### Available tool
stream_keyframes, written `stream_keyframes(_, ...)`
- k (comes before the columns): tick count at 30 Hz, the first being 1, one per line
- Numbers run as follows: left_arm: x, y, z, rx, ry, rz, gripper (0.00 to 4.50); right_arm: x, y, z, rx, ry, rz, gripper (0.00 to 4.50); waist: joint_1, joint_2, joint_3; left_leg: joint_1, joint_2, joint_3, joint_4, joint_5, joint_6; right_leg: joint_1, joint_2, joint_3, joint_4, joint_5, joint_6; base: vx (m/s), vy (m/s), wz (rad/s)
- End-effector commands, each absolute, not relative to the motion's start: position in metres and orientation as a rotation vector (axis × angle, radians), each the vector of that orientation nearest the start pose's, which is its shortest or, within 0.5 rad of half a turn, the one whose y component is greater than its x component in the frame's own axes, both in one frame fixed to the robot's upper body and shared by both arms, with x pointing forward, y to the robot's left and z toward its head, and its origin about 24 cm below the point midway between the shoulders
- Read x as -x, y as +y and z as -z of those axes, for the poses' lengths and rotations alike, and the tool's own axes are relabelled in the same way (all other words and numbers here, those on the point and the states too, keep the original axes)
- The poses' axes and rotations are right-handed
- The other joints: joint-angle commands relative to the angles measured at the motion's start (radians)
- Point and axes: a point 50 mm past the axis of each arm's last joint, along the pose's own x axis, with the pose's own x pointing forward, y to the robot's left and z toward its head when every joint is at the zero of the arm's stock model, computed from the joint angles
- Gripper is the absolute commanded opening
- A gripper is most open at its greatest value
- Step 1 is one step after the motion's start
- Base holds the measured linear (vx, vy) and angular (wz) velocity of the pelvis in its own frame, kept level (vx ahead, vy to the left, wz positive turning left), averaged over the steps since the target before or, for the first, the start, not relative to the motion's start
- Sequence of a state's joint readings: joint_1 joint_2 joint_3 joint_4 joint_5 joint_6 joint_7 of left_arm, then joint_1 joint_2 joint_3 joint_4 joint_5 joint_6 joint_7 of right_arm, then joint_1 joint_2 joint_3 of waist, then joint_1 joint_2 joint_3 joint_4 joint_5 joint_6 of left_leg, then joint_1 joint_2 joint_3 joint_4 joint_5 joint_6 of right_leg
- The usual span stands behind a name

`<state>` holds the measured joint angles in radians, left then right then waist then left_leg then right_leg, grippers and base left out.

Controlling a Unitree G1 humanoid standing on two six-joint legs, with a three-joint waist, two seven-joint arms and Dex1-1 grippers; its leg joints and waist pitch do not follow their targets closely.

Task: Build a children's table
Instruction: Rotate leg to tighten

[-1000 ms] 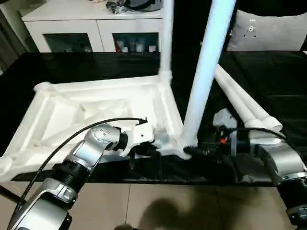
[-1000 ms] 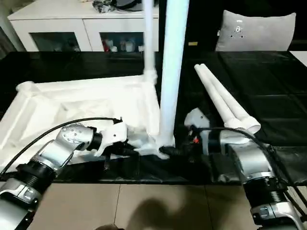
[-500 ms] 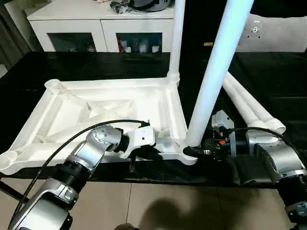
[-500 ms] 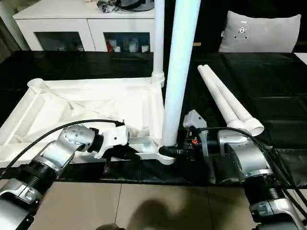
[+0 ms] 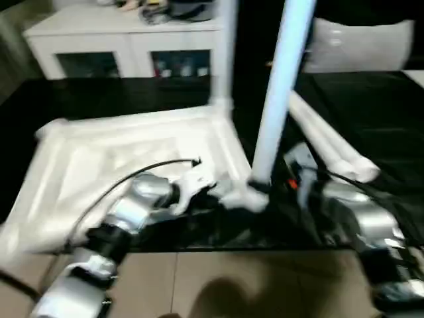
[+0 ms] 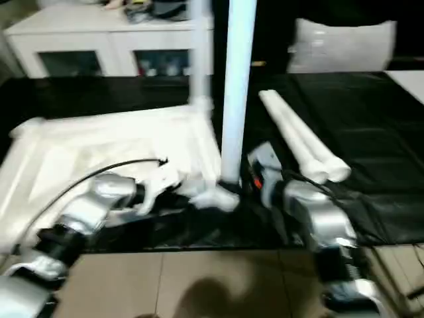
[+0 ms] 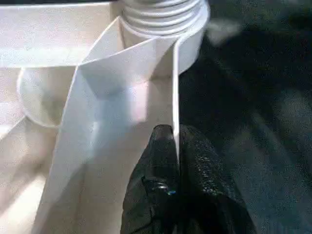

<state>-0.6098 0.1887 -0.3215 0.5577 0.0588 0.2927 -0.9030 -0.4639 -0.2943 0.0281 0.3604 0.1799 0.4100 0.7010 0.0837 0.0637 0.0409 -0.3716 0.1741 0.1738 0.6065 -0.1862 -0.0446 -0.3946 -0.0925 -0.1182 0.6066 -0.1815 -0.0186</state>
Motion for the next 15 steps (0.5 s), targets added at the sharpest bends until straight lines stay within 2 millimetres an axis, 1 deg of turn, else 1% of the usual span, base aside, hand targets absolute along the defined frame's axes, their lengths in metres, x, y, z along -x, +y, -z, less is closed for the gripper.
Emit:
stream_keyframes(1, -0.334, 0.066, -0.059, -0.277, 0.395, 1.017, 0.0, -0.326, -0.152, -0.045, -0.006, 0.43, -0.593, 2.35, -0.009, -0.016, -0.048, 0.017, 0.044, -0.025, -0.077, -0.311, 0.011, 0.037, -0.071, 0.048, -0.122, -0.518, -0.087, 0.0, 0.0, 0.0)
stream_keyframes(2, -0.335, 0.063, -0.059, -0.267, 0.394, 0.999, 0.0, -0.327, -0.151, -0.044, -0.01, 0.432, -0.57, 2.35, -0.009, -0.018, -0.049, 0.019, 0.041, -0.025, -0.075, -0.309, 0.013, 0.037, -0.071, 0.047, -0.124, -0.526, -0.081, 0.0, 0.0, 0.0)
stream_keyframes(3, -0.336, 0.06, -0.06, -0.252, 0.39, 0.976, 0.0, -0.329, -0.15, -0.043, -0.017, 0.437, -0.538, 2.35, -0.011, -0.019, -0.05, 0.014, 0.039, -0.024, -0.075, -0.29, 0.024, 0.042, -0.074, 0.047, -0.126, -0.528, -0.073, 0.0, 0.0, 0.0)
stream_keyframes(4, -0.337, 0.055, -0.061, -0.238, 0.384, 0.961, 0.0, -0.33, -0.149, -0.041, -0.025, 0.444, -0.511, 2.35, -0.013, -0.018, -0.053, 0.013, 0.039, -0.024, -0.076, -0.271, 0.031, 0.044, -0.071, 0.045, -0.126, -0.51, -0.074, 0.0, 0.0, 0.0)
stream_keyframes(5, -0.337, 0.051, -0.063, -0.238, 0.374, 0.96, 0.0, -0.331, -0.146, -0.04, -0.019, 0.44, -0.489, 2.35, -0.012, -0.021, -0.054, 0.014, 0.041, -0.024, -0.077, -0.263, 0.035, 0.044, -0.071, 0.045, -0.127, -0.499, -0.074, 0.0, 0.0, 0.0)
stream_keyframes(6, -0.337, 0.048, -0.064, -0.242, 0.369, 0.96, 0.0, -0.331, -0.144, -0.039, -0.019, 0.435, -0.477, 2.59, -0.013, -0.018, -0.056, 0.009, 0.045, -0.025, -0.08, -0.247, 0.042, 0.046, -0.072, 0.049, -0.12, -0.453, -0.086, 0.0, 0.0, 0.0)
stream_keyframes(7, -0.337, 0.047, -0.065, -0.248, 0.366, 0.963, 0.0, -0.332, -0.143, -0.04, -0.018, 0.426, -0.471, 2.73, -0.014, -0.017, -0.057, 0.009, 0.048, -0.026, -0.081, -0.243, 0.044, 0.047, -0.071, 0.049, -0.118, -0.433, -0.091, 0.0, 0.0, 0.0)
stream_keyframes(8, -0.337, 0.047, -0.065, -0.256, 0.366, 0.961, 0.0, -0.333, -0.142, -0.041, -0.025, 0.415, -0.46, 2.73, -0.016, -0.015, -0.059, 0.008, 0.05, -0.027, -0.082, -0.235, 0.047, 0.049, -0.071, 0.051, -0.113, -0.39, -0.106, 0.0, 0.0, 0.0)
stream_keyframes(9, -0.337, 0.048, -0.065, -0.262, 0.367, 0.959, 0.0, -0.333, -0.141, -0.042, -0.038, 0.408, -0.46, 2.82, -0.016, -0.015, -0.06, 0.007, 0.051, -0.027, -0.082, -0.229, 0.048, 0.05, -0.072, 0.053, -0.109, -0.366, -0.115, 0.0, 0.0, 0.0)
stream_keyframes(10, -0.337, 0.048, -0.065, -0.265, 0.367, 0.959, 0.0, -0.333, -0.141, -0.042, -0.039, 0.406, -0.462, 2.94, -0.017, -0.014, -0.062, 0.006, 0.052, -0.027, -0.082, -0.217, 0.052, 0.052, -0.072, 0.055, -0.103, -0.322, -0.134, 0.0, 0.0, 0.0)
stream_keyframes(11, -0.337, 0.05, -0.065, -0.275, 0.367, 0.957, 0.0, -0.333, -0.141, -0.044, -0.043, 0.396, -0.47, 2.94, -0.017, -0.014, -0.063, 0.006, 0.052, -0.026, -0.081, -0.209, 0.054, 0.053, -0.072, 0.055, -0.101, -0.299, -0.142, 0.0, 0.0, 0.0)
stream_keyframes(12, -0.338, 0.052, -0.064, -0.287, 0.366, 0.956, 0.0, -0.333, -0.141, -0.046, -0.045, 0.384, -0.477, 3.14, -0.018, -0.012, -0.063, 0.006, 0.052, -0.025, -0.08, -0.2, 0.06, 0.053, -0.072, 0.056, -0.098, -0.265, -0.158, 0.0, 0.0, 0.0)
stream_keyframes(13, -0.338, 0.055, -0.064, -0.301, 0.368, 0.953, 0.0, -0.332, -0.142, -0.047, -0.048, 0.37, -0.488, 3.21, -0.018, -0.013, -0.063, 0.004, 0.051, -0.023, -0.078, -0.191, 0.066, 0.056, -0.074, 0.057, -0.096, -0.248, -0.167, 0.0, 0.0, 0.0)
stream_keyframes(14, -0.338, 0.059, -0.062, -0.322, 0.375, 0.954, 0.0, -0.331, -0.145, -0.049, -0.033, 0.354, -0.499, 3.29, -0.017, -0.012, -0.064, 0.004, 0.049, -0.023, -0.077, -0.188, 0.069, 0.057, -0.075, 0.056, -0.096, -0.247, -0.166, 0.0, 0.0, 0.0)
stream_keyframes(15, -0.339, 0.06, -0.061, -0.33, 0.379, 0.954, 0.0, -0.331, -0.146, -0.05, -0.026, 0.347, -0.503, 3.38, -0.016, -0.013, -0.064, 0.003, 0.049, -0.022, -0.076, -0.182, 0.075, 0.058, -0.075, 0.056, -0.097, -0.249, -0.163, 0.0, 0.0, 0.0)
